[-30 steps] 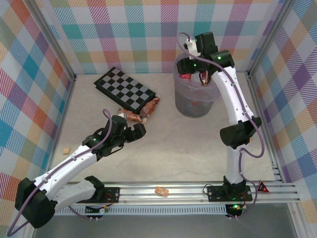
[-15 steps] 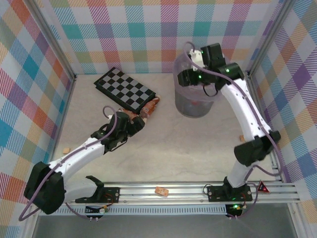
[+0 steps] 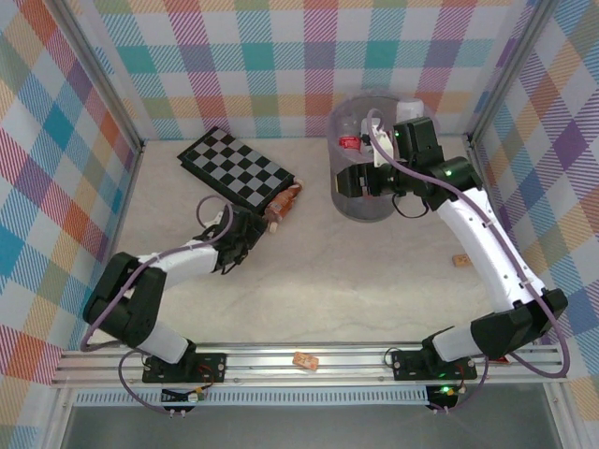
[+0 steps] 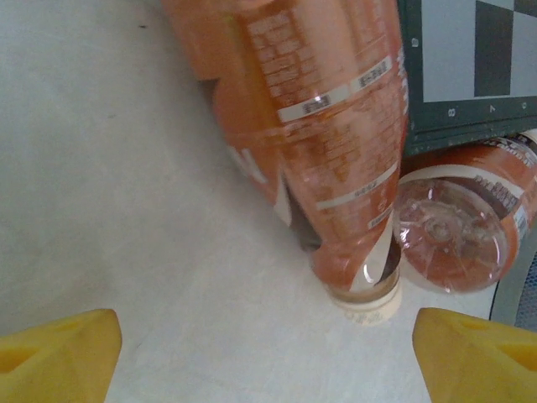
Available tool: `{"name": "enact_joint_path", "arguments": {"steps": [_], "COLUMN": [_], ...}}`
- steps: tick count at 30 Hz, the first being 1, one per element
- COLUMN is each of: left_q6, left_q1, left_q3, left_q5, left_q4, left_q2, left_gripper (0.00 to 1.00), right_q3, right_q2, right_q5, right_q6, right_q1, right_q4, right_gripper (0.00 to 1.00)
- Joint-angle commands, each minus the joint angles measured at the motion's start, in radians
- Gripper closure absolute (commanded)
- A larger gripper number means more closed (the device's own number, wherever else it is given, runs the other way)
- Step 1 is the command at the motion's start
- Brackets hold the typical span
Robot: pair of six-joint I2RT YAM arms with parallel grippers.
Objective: Put the plastic bottles in the bin
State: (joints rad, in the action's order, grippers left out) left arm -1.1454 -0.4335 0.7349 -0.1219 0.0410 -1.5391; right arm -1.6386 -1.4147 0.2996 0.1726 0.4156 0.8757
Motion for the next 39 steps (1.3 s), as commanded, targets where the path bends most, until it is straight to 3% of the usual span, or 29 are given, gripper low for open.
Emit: {"name": "enact_joint_path", "arguments": {"steps": [1, 9, 16, 24, 32, 39], "left_q6": [-0.021, -0.079, -0.123, -0.083, -0.037, 0.160], "left_q1": [0.007, 0.004, 0.005, 0.000, -0.019, -0.049], "left_q3": [0.058, 0.083, 0.058, 0.032, -0.007, -0.014], "left_q5": [0.019, 0.025, 0.015, -0.018, -0.030, -0.037], "left_q4": [0.112, 0.180, 0.230, 0.174, 0.127, -0.016], "left_q2": [-0.058, -0.174, -0.227, -0.148, -0.029, 0.161], "left_gripper": [0.11, 0.20, 0.43, 0.63, 0.65, 0.66], "right_q3": [0.015, 0.028, 0.025, 0.057, 0.058, 0.122], "right_q2": [0.029, 0.043, 0.049, 0.052, 0.054, 0.059], "right_q5": [0.016, 0.003, -0.004, -0.002, 0.095, 0.225], "right_q6": [0.001, -0.007, -0.015, -0.009, 0.048, 0.087], "right_q1": [0.003, 0.003, 0.003, 0.003, 0.003, 0.004], "right_q4": [0.004, 0.020, 0.025, 0.012, -0.077, -0.165], "right_gripper": [0.26, 0.25, 0.25, 0.25, 0.25, 0.25]}}
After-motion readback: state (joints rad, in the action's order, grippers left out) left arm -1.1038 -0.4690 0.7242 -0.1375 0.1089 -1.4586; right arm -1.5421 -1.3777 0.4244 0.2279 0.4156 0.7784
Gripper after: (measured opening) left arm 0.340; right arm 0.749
